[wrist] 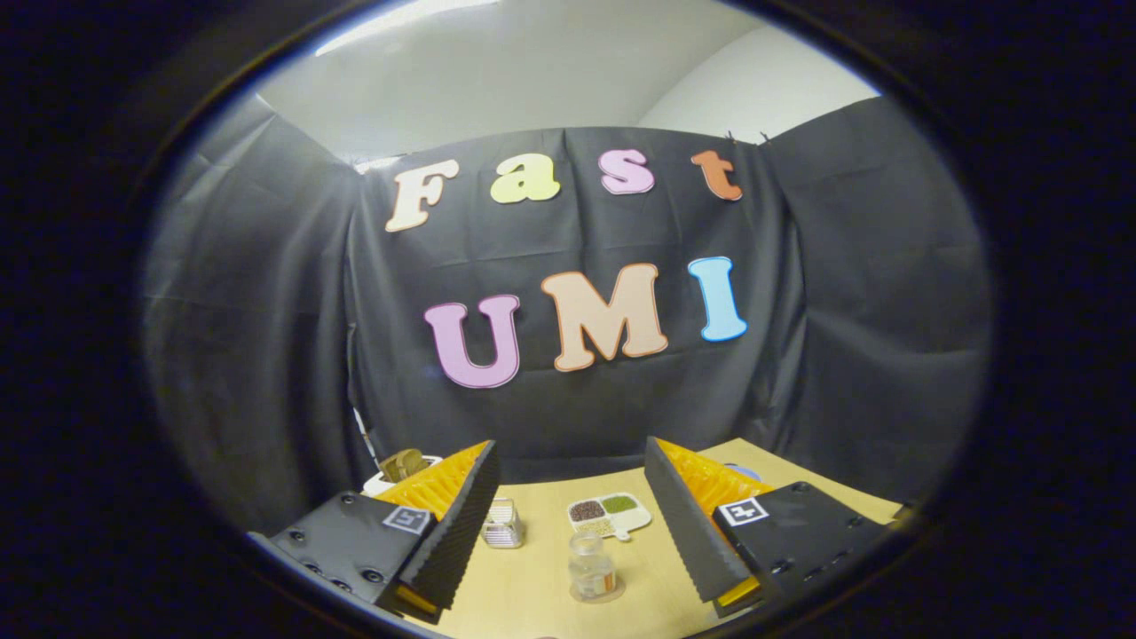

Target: Take the bottle from table, then pour the juice into the cup, finally place the bottle on the coaster

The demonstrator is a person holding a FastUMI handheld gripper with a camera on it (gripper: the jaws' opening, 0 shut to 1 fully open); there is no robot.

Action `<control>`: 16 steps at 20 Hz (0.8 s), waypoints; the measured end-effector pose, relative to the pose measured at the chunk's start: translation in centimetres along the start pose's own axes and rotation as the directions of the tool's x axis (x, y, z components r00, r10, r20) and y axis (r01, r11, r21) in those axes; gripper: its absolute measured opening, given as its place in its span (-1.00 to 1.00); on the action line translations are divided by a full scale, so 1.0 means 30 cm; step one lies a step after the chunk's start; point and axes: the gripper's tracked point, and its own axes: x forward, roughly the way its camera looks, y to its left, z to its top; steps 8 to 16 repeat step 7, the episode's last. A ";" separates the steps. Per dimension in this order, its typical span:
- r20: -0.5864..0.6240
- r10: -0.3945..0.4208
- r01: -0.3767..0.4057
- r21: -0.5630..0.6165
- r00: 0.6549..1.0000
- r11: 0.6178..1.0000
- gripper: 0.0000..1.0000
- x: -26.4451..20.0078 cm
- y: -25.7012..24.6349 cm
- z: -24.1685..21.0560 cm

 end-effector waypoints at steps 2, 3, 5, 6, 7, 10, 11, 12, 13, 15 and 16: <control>0.011 0.003 -0.003 -0.005 1.000 1.000 1.00 -0.015 -0.011 0.032; 0.016 0.003 -0.003 -0.004 1.000 1.000 1.00 -0.022 -0.017 0.045; 0.023 0.003 -0.003 0.005 1.000 1.000 1.00 -0.027 -0.030 0.063; 0.022 0.004 -0.004 0.013 1.000 1.000 1.00 -0.028 -0.036 0.067; 0.022 0.005 -0.005 0.020 1.000 1.000 1.00 -0.028 -0.040 0.070; 0.022 0.005 -0.005 0.020 1.000 1.000 1.00 -0.028 -0.040 0.070; 0.022 0.005 -0.005 0.020 1.000 1.000 1.00 -0.028 -0.040 0.070; 0.022 0.005 -0.005 0.020 1.000 1.000 1.00 -0.028 -0.040 0.070; 0.022 0.005 -0.005 0.020 1.000 1.000 1.00 -0.028 -0.040 0.070; 0.022 0.005 -0.005 0.020 1.000 1.000 1.00 -0.028 -0.040 0.070; 0.022 0.005 -0.005 0.020 1.000 1.000 1.00 -0.028 -0.040 0.070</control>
